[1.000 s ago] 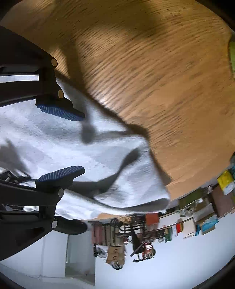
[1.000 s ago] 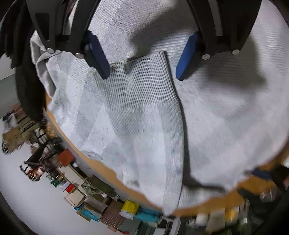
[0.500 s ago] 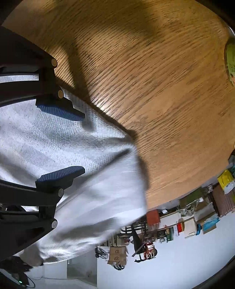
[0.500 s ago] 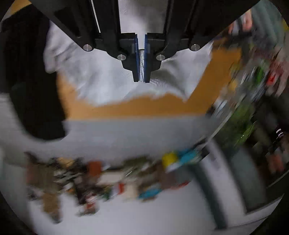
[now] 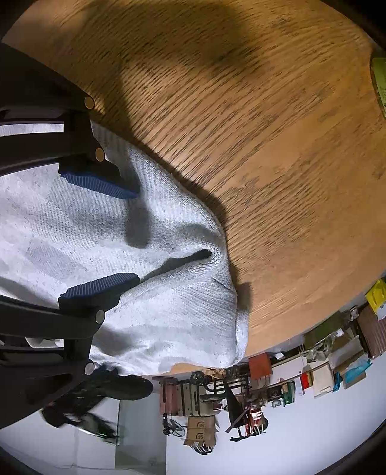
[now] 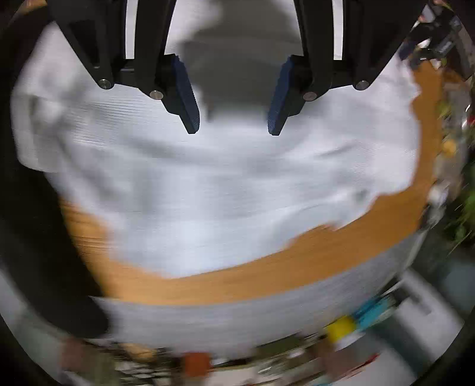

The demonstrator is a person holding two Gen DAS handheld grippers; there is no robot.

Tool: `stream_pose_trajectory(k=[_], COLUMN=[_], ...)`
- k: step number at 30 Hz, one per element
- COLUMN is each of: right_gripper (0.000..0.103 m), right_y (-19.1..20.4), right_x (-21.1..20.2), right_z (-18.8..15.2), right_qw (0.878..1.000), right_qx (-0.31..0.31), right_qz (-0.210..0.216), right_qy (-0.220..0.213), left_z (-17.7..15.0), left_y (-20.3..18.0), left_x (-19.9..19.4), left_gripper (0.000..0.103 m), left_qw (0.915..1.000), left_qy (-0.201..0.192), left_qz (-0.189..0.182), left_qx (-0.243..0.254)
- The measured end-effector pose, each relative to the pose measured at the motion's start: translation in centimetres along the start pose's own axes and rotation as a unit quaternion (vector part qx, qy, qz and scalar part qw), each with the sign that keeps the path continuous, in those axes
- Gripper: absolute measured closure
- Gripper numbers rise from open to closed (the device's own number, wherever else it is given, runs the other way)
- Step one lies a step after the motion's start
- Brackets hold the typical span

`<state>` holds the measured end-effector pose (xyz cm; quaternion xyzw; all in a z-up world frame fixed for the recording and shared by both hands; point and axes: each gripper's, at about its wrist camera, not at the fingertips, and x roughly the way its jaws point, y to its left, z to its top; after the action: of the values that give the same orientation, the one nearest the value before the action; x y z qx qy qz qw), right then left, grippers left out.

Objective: Fold clothes

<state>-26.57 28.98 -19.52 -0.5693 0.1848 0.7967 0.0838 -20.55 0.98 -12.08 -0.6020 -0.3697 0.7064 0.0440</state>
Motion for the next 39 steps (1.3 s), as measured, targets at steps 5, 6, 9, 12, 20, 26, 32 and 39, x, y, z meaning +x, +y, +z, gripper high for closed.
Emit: stream_pose_trajectory(k=[5,6,9,12,20,26,32,39], right_gripper=[0.033,0.032,0.031,0.031,0.032,0.034,0.069,0.097], right_y=[14.0,16.7,23.4,26.1,31.9,31.8,32.1,34.8], right_x=[3.5,3.8,4.2,4.8,6.7,8.3,8.1,4.5], right_z=[3.5,3.9,3.8,1.2,-4.5,-6.1,-8.4,-6.3], right_qw=[0.99,0.986,0.966,0.932,0.819,0.78,0.75,0.798], right_qx=[-0.127,-0.158,-0.256,-0.36,-0.561,-0.597,-0.639,-0.598], right_qz=[0.057,0.048,-0.005,-0.034,-0.124,-0.17,-0.152,-0.077], right_qy=[-0.014,-0.02,-0.039,-0.026,0.016,0.082,0.075,-0.001], left_z=[0.2,0.3,0.1,-0.7,-0.6,0.1,0.3,0.7], left_y=[0.3,0.2,-0.5,-1.5,-0.5,0.4,0.3,0.5], left_x=[-0.6,-0.8,-1.4,-1.7,-2.8,-3.5,-3.7,-3.8], left_gripper=[0.05,0.05,0.05,0.05,0.05,0.05,0.05,0.05], left_qw=[0.9995,0.9991,0.9935,0.975,0.987,0.9904,0.9918,0.9923], left_qy=[-0.014,-0.018,-0.03,-0.051,-0.027,-0.027,-0.021,-0.028], left_qz=[0.027,0.037,0.093,0.187,0.122,0.111,0.094,0.098], left_qx=[0.01,0.015,0.057,0.108,0.101,0.079,0.084,0.071])
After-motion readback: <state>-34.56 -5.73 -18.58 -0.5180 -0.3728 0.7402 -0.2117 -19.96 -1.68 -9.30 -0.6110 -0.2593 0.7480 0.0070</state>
